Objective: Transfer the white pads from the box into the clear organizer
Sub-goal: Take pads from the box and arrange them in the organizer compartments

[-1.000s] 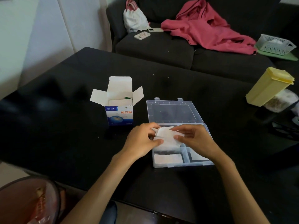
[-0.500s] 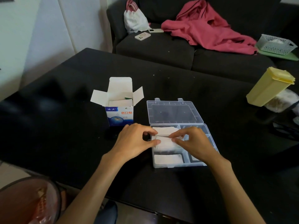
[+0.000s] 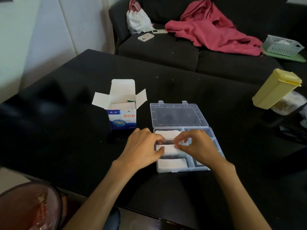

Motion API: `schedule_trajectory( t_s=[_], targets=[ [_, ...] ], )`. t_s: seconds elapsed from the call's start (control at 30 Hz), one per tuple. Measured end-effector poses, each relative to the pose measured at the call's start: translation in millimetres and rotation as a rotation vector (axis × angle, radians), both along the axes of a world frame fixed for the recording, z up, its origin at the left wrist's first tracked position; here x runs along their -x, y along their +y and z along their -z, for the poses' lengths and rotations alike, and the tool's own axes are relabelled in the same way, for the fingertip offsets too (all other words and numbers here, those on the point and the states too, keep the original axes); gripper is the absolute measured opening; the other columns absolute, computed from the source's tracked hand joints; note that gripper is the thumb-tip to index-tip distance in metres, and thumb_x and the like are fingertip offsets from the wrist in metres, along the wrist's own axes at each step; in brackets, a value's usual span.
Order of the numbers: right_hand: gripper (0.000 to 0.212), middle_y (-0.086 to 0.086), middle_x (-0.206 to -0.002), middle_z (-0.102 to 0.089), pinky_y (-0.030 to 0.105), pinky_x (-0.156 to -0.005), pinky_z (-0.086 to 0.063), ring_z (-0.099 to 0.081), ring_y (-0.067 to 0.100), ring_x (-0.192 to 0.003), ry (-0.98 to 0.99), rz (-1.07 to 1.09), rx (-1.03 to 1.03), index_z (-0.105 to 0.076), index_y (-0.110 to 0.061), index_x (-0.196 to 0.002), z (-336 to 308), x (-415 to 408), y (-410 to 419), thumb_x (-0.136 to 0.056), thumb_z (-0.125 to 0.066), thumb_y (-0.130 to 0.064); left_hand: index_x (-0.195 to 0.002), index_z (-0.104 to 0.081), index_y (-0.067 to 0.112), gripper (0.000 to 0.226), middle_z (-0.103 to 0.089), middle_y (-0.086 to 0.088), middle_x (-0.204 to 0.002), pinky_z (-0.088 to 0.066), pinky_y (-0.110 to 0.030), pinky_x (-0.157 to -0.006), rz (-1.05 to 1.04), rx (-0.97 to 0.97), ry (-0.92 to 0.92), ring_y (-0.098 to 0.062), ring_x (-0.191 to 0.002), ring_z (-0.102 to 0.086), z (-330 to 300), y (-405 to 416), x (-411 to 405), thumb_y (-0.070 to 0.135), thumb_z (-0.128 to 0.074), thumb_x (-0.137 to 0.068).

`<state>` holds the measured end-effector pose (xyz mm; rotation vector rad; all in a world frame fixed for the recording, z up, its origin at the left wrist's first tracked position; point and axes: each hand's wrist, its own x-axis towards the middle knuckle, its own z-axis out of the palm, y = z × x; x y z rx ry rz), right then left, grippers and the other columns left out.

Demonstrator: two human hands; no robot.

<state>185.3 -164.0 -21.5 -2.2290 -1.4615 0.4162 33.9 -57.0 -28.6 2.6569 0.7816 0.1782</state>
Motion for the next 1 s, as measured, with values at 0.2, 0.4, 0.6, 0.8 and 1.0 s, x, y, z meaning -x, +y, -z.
schedule_trajectory(
  t_s=[0.2, 0.4, 0.6, 0.8, 1.0],
  targets=[
    [0.010, -0.012, -0.104, -0.055, 0.030, -0.086, -0.046, -0.050, 0.007, -0.097, -0.031, 0.136, -0.013, -0.069, -0.031, -0.088, -33.1, -27.3, -9.4, -0.078, -0.071, -0.032, -0.114, -0.066, 0.035, 0.024, -0.065, 0.008, -0.109, -0.040, -0.021, -0.081, 0.025, -0.013, -0.004, -0.007, -0.098, -0.051, -0.5, -0.2, -3.7, 0.034, -0.057, -0.092],
    [0.021, -0.009, -0.119, -0.061, 0.034, -0.101, -0.040, -0.055, 0.009, -0.107, -0.301, 0.058, 0.246, -0.069, -0.034, -0.102, -25.8, -8.8, -2.4, -0.084, -0.062, -0.043, -0.113, -0.066, 0.034, 0.022, -0.064, 0.010, -0.116, -0.048, -0.024, -0.082, 0.034, 0.072, 0.030, -0.009, -0.103, -0.059, -2.1, 2.9, -2.6, 0.032, -0.055, -0.093],
    [0.030, -0.004, -0.116, -0.063, 0.036, -0.105, -0.033, -0.057, 0.015, -0.108, -0.387, 0.063, 0.375, -0.069, -0.027, -0.105, -6.9, -3.3, 4.9, -0.089, -0.053, -0.047, -0.116, -0.064, 0.035, 0.025, -0.066, 0.007, -0.115, -0.050, -0.029, -0.082, 0.042, 0.056, 0.032, -0.012, -0.100, -0.059, -0.4, 1.7, -1.2, 0.035, -0.052, -0.094],
    [0.028, -0.006, -0.101, -0.067, 0.028, -0.082, -0.050, -0.060, 0.009, -0.082, -0.270, 0.114, 0.311, -0.072, -0.025, -0.096, -11.9, -6.3, 6.0, -0.082, -0.063, -0.049, -0.121, -0.061, 0.036, 0.028, -0.066, 0.008, -0.115, -0.050, -0.028, -0.084, 0.018, 0.030, -0.006, -0.010, -0.101, -0.059, -2.5, 2.1, -3.6, 0.037, -0.055, -0.093],
    [0.024, -0.002, -0.115, -0.063, 0.025, -0.084, -0.044, -0.054, 0.011, -0.098, -0.316, 0.143, 0.077, -0.066, -0.027, -0.113, -17.9, -22.3, 0.8, -0.094, -0.052, -0.029, -0.120, -0.059, 0.031, 0.028, -0.055, 0.016, -0.127, -0.043, -0.016, -0.079, -0.041, 0.000, -0.143, -0.005, -0.098, -0.060, -6.7, 10.3, 1.2, 0.031, -0.055, -0.093]
  ],
)
